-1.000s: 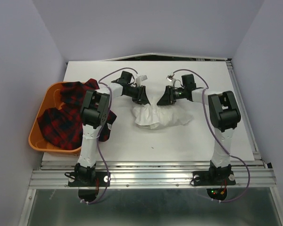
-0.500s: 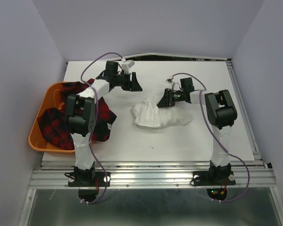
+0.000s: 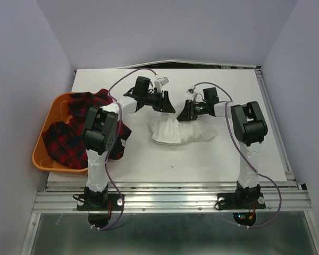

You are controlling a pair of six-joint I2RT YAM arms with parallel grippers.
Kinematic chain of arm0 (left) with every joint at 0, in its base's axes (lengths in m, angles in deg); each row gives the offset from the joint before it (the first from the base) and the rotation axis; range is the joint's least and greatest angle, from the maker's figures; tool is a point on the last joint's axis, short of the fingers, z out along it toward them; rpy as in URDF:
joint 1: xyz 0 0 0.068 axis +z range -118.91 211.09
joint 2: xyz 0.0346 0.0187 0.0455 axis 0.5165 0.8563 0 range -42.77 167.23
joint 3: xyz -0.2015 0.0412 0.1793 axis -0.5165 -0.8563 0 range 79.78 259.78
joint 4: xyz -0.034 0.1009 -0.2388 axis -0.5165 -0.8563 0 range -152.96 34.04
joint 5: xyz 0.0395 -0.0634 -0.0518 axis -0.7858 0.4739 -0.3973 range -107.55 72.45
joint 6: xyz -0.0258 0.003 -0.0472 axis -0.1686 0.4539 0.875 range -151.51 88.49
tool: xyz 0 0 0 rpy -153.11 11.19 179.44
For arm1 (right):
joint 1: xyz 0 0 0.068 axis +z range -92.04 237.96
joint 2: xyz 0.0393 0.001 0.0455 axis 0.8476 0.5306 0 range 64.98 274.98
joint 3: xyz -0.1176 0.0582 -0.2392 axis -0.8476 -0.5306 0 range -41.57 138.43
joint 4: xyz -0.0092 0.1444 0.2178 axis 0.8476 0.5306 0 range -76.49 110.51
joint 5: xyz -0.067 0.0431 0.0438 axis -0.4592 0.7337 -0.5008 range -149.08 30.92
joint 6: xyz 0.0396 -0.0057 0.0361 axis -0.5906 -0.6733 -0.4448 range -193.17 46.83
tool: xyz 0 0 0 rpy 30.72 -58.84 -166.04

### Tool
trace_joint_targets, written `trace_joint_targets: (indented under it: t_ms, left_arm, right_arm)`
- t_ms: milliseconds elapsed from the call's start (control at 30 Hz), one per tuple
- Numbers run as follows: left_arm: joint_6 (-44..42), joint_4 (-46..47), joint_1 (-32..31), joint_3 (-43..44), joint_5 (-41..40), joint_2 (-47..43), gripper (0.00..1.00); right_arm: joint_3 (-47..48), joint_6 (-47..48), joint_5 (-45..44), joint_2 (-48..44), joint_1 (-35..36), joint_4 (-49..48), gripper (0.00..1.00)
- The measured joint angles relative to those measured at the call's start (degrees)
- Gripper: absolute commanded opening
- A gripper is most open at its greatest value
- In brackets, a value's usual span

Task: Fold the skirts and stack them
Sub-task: Neatly place the folded skirt to the corner

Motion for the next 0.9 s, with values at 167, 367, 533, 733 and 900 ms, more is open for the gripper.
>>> trace_joint_targets:
  t_ms: [167, 367, 533, 733, 900]
  left_arm:
    - [1.5, -2.1, 1.8, -1.0, -1.7, 6.3, 0.47]
    - [-0.4, -7.9, 4.9, 0.0, -6.1, 8.5, 0.5]
    - [-3.9, -10.1, 4.6, 0.0, -7.6, 7.0, 0.59]
    - [-8.2, -12.5, 3.8, 0.1, -16.4, -1.4, 0.63]
    - [-11.3, -11.9, 4.0, 0.7, -24.2, -11.9, 0.67]
  right_arm:
    - [0.0, 0.5, -1.8, -0.5, 0.0, 1.2, 0.43]
    - [0.1, 2.9, -5.6, -2.0, 0.7, 4.0, 0.43]
    - [0.1, 6.3, -12.5, -4.5, 0.9, 7.8, 0.43]
    - [1.2, 11.0, -21.0, -6.9, 0.3, 12.5, 0.47]
    - [5.2, 18.7, -30.1, -7.9, -1.5, 18.0, 0.49]
